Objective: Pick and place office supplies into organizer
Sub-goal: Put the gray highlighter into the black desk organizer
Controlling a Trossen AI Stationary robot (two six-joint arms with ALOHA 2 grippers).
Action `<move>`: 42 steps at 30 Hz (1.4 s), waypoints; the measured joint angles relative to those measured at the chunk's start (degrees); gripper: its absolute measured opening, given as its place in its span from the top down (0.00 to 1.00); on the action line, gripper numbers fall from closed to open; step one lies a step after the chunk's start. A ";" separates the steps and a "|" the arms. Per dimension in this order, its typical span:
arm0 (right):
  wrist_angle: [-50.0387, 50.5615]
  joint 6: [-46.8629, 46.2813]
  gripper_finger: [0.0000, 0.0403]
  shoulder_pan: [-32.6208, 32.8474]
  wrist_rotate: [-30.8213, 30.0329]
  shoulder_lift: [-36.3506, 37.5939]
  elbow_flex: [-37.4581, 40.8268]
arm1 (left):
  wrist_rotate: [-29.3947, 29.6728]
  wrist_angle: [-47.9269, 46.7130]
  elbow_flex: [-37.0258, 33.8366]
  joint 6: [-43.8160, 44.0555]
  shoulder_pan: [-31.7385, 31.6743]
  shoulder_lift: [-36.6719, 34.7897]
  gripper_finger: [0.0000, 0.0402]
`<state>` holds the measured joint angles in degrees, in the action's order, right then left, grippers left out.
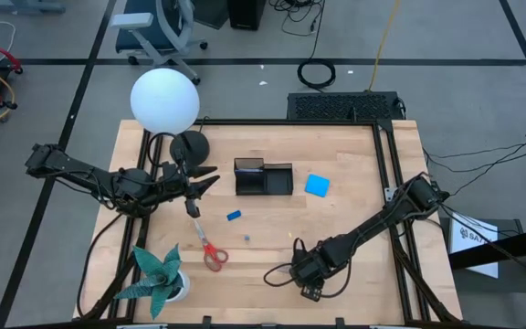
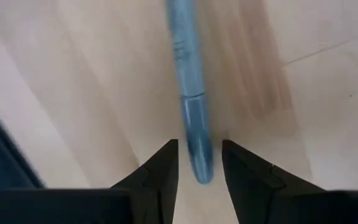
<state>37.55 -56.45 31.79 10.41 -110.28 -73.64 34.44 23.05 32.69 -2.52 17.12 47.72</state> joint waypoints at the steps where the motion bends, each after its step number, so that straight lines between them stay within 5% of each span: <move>1: -0.17 -0.08 0.72 -0.02 -0.02 0.00 0.26 | 0.00 0.00 0.00 0.00 0.00 0.00 0.71; 19: 0.61 20.33 0.72 -1.68 -5.92 0.09 0.65 | 0.01 0.70 0.00 0.22 0.00 -0.01 0.71; 29: -0.38 19.18 0.72 -1.83 -8.89 0.31 6.17 | 0.00 0.74 0.00 0.22 -0.01 -0.02 0.71; 37: -0.88 18.33 0.92 -1.98 -8.89 0.28 9.45 | 0.00 0.83 0.00 0.31 -0.01 0.00 0.71; 42: -1.80 20.45 0.93 -2.37 -8.60 0.26 9.62 | 0.00 0.83 0.00 0.28 -0.02 0.00 0.71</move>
<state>35.75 -36.00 29.42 1.81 -110.02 -64.02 34.44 23.87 32.69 -2.24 17.10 47.72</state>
